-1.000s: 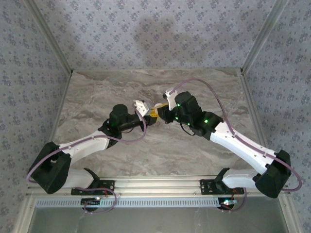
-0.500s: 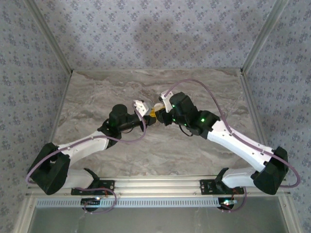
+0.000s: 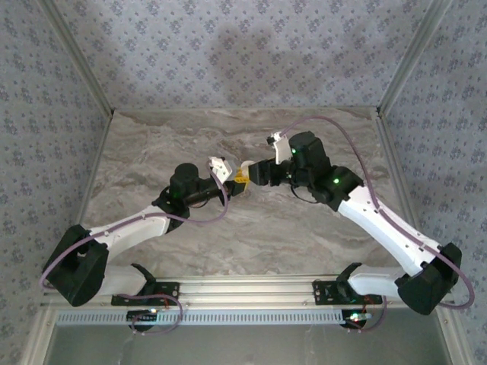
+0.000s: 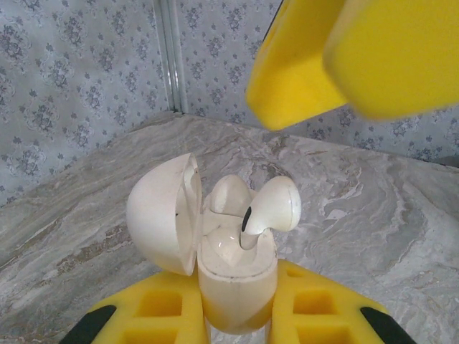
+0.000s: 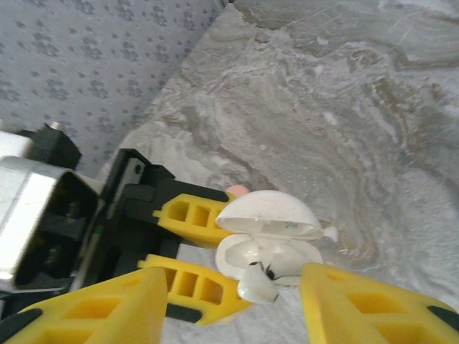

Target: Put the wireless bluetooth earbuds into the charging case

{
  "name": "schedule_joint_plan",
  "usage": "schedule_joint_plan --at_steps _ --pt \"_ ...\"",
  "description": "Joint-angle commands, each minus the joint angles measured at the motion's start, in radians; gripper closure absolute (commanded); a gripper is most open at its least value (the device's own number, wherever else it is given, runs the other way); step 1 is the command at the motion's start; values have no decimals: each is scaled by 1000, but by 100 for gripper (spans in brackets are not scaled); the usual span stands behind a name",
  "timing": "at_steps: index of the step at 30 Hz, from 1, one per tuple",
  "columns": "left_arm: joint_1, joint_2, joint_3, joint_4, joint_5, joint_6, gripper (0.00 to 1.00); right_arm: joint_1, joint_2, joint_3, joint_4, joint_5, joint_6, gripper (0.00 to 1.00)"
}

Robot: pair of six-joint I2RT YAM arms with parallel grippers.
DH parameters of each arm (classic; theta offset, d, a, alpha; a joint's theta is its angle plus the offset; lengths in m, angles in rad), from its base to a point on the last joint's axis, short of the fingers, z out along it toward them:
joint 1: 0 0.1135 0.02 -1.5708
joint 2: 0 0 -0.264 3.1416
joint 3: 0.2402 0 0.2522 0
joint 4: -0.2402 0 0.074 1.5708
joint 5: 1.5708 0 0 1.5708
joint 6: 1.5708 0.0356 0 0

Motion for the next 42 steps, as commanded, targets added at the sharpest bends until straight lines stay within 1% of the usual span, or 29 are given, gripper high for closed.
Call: schedule_joint_plan --at_steps 1,3,6,9,15,20,28,37,42 --pt "-4 -36 25 14 0 22 86 -29 -27 -3 11 -128 112 53" --pt "-4 -36 24 12 -1 22 87 -44 -30 -34 13 -157 156 58" --pt "-4 -38 25 12 -1 22 86 -57 -39 -62 9 -165 184 60" --pt "-5 -36 25 12 2 22 86 -77 -41 -88 12 -164 202 60" --pt "-5 -36 30 7 4 23 86 -105 -29 -113 65 -185 218 53" --pt "-5 -35 33 6 5 25 86 -111 -9 -109 115 -226 223 53" --pt "-5 -35 41 3 6 28 86 -111 25 -89 133 -262 221 60" --pt "-5 -29 42 -5 6 27 86 -109 25 -91 135 -294 221 70" --pt "-4 -27 42 -4 6 25 86 -106 25 -91 139 -308 221 72"
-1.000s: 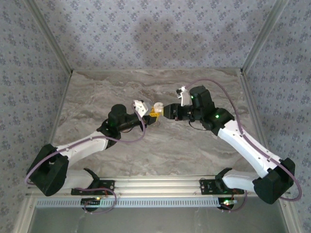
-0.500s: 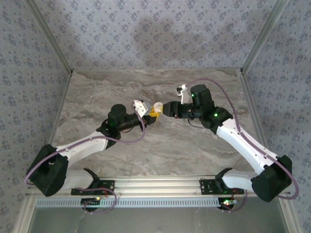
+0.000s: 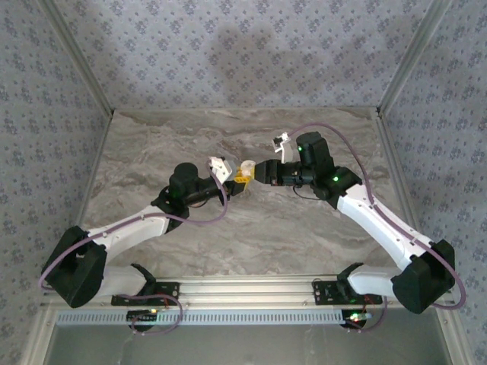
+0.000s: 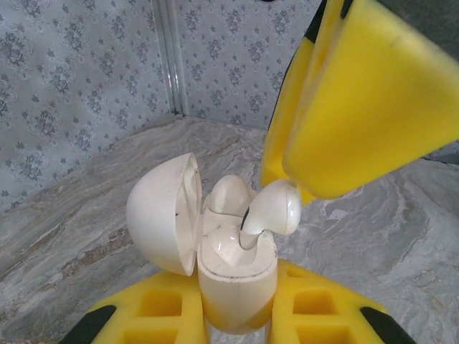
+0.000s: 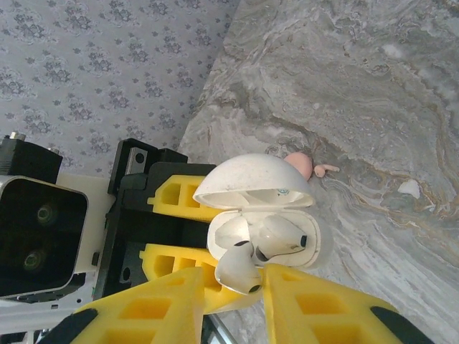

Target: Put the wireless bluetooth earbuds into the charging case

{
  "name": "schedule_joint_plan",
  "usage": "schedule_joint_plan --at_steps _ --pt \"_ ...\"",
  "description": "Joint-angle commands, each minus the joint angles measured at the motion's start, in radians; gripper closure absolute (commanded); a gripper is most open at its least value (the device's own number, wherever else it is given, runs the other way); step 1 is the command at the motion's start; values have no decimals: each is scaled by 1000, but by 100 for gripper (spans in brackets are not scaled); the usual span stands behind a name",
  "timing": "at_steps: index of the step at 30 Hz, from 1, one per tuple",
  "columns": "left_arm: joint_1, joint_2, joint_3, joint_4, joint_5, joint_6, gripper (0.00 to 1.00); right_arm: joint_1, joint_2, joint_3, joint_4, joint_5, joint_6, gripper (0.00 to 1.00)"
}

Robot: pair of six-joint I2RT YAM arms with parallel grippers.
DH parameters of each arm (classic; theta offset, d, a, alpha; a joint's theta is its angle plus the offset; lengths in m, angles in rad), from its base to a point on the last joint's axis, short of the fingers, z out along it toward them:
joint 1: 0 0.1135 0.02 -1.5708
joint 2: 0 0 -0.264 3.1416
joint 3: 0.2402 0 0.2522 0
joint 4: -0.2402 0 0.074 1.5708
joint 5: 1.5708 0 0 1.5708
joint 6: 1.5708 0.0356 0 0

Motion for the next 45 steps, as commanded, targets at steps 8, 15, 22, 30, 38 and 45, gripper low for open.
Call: schedule_joint_plan --at_steps 8,15,22,30,38,45 --pt "-4 -17 31 14 6 7 86 18 16 32 18 -42 3 75" --pt "-5 -21 29 11 4 6 87 35 40 55 15 -36 -7 76" --pt "-5 -28 25 -1 4 10 87 41 47 78 20 -29 -13 76" --pt "-4 -31 23 0 4 10 87 44 35 79 -50 -11 -32 70" --pt "-4 -41 21 -7 46 17 87 13 -18 103 -106 23 -103 60" --pt "-5 -62 44 -121 118 98 86 -24 -104 148 -236 41 -398 53"
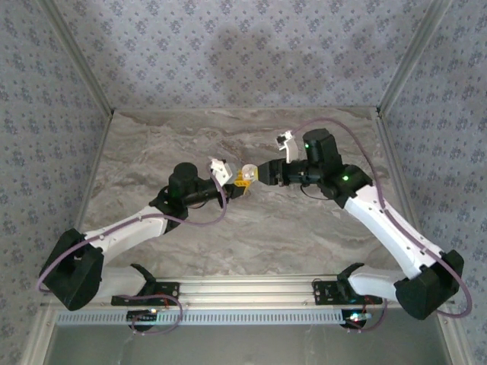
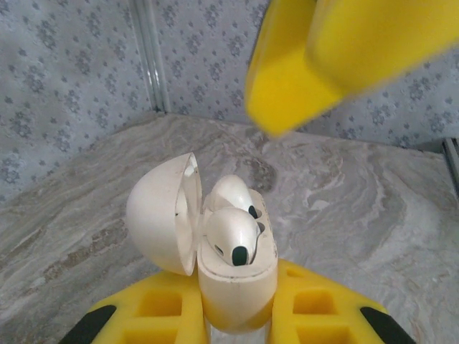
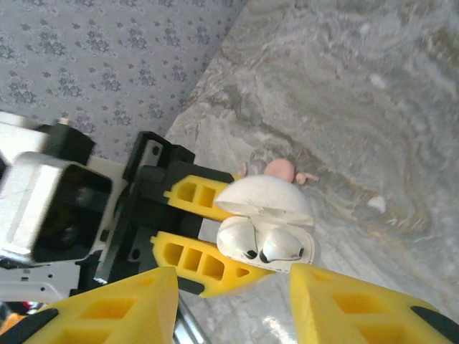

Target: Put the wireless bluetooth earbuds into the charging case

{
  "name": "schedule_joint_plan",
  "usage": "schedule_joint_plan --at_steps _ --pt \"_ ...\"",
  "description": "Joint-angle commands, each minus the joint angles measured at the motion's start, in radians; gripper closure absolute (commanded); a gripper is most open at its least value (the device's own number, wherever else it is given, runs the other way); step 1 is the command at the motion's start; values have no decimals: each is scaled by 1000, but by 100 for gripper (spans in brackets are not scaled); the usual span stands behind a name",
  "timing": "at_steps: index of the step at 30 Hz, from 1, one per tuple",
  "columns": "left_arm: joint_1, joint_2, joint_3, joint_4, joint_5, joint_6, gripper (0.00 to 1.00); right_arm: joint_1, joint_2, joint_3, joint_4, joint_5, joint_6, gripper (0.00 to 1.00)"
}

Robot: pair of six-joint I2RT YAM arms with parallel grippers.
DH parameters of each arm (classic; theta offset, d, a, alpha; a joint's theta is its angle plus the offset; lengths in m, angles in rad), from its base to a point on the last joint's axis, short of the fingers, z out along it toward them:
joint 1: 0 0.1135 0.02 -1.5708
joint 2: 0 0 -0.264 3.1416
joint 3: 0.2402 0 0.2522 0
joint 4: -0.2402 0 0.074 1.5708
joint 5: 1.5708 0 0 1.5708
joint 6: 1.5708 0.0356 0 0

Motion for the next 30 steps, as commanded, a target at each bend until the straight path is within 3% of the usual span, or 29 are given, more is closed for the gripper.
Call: schedule_joint_plan --at_steps 1,7,12,24,30 --pt "-4 -39 45 -77 63 76 86 -15 -50 74 -109 -3 -262 52" --pt "-4 -56 72 -175 98 152 86 -13 -54 109 -240 -68 -820 38" --pt "-6 -72 87 -229 101 195 86 -2 -4 137 -266 -43 -1029 22" --pt "-6 -76 93 -232 101 203 86 70 207 251 -416 -74 -1196 17" --pt "-7 -73 92 -218 80 190 86 96 256 280 -513 -89 -1241 22"
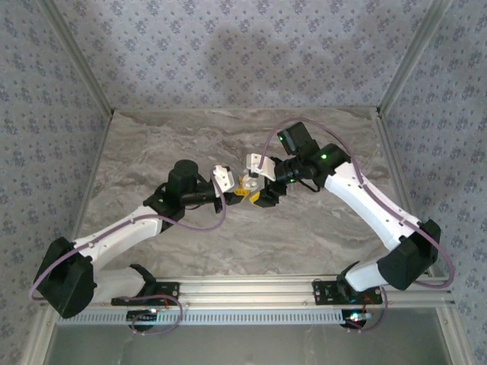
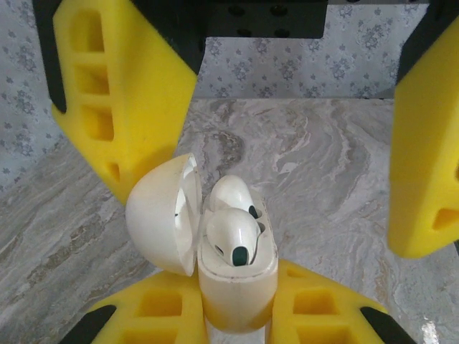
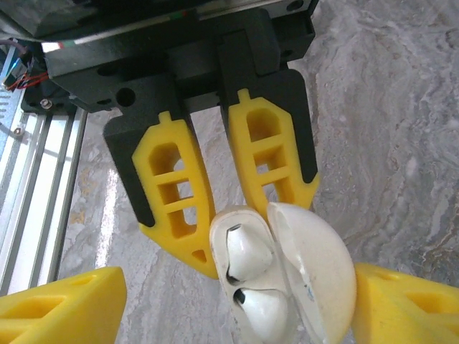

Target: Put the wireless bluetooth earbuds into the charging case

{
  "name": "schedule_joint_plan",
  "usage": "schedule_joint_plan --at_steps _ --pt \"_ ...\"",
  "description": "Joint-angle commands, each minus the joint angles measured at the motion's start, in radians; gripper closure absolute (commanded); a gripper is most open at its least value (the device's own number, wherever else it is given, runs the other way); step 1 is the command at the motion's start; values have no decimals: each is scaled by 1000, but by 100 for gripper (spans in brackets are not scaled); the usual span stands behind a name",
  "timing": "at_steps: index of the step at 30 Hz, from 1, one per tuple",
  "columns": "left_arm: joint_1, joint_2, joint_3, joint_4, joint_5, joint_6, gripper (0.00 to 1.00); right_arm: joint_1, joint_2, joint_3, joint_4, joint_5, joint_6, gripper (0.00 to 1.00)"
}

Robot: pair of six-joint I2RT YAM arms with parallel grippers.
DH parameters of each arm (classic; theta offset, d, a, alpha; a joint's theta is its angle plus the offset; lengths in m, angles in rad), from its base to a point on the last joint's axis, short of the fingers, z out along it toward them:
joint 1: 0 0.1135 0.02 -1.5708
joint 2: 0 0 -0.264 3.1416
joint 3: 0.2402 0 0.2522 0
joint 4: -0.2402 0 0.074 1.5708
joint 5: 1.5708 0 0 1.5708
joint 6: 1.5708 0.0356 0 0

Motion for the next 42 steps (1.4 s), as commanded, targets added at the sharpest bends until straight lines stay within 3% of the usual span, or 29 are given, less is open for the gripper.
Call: schedule_joint_plan --at_steps 1,12,16,20,25,31,36,42 --pt "-4 -13 31 39 -5 1 86 17 10 38 -124 -49 -56 24" --pt "-3 -3 21 76 -35 -46 87 -29 -125 -27 -143 -110 -22 44" --pt "-4 5 31 67 -38 -65 86 -74 -193 -111 -8 -144 104 46" --pt "-3 38 72 9 -53 -111 86 -127 -270 -266 304 -128 381 46" --pt "-3 121 139 -40 -70 -238 86 -189 -287 -367 537 80 718 44" --pt "-3 272 276 -104 -51 -440 86 -251 -214 -358 495 283 947 47" --pt "-3 423 440 -251 -91 -629 87 -296 -177 -374 484 366 1079 48" --pt "-3 672 674 -348 -2 -917 88 -338 -163 -383 454 463 1203 48"
